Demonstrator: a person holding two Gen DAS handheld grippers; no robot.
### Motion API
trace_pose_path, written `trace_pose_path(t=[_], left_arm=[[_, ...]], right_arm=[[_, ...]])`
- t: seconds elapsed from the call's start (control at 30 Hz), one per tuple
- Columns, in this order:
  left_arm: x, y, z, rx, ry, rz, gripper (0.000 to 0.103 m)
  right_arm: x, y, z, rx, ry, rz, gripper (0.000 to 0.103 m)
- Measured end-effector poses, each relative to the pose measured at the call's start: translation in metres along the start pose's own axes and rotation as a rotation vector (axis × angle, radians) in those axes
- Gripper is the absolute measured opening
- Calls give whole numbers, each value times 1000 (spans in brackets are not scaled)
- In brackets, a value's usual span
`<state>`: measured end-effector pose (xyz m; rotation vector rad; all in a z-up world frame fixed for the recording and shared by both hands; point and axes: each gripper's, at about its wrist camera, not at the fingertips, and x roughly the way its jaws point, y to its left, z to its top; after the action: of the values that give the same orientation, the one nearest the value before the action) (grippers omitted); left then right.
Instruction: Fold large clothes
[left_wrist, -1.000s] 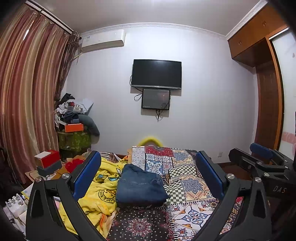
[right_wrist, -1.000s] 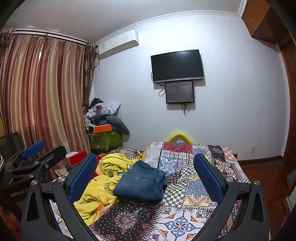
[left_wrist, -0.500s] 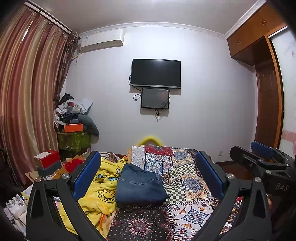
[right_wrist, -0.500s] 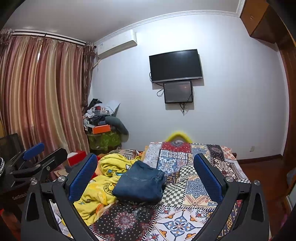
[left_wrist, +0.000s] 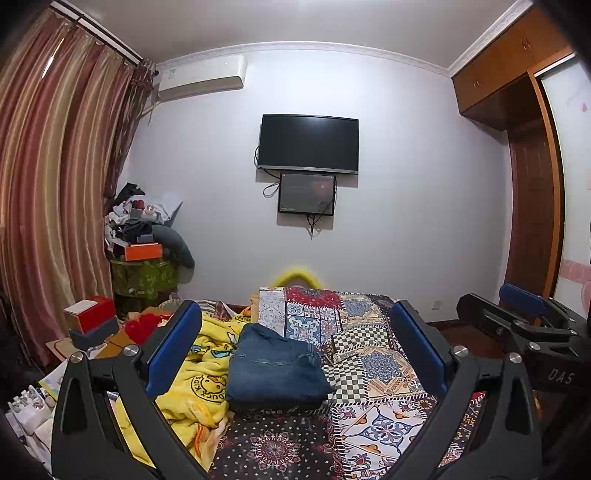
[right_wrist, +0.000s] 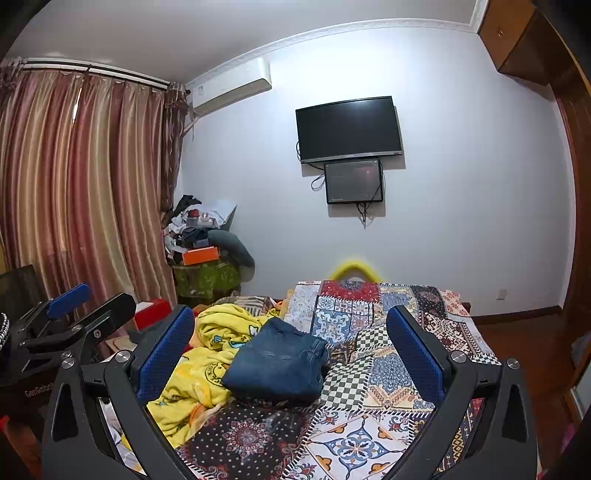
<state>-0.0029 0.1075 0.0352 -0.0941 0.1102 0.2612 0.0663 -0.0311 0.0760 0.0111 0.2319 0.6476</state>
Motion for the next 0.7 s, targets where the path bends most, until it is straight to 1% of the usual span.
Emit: trace_pose_path(t=[0.4, 0.7], left_arm=[[8, 5, -2, -3, 39, -32, 103], [8, 6, -3, -7, 38, -50, 103]], right_arm=[[0, 0, 2, 5, 5, -15, 103], [-1, 0, 1, 12, 3, -20, 103]])
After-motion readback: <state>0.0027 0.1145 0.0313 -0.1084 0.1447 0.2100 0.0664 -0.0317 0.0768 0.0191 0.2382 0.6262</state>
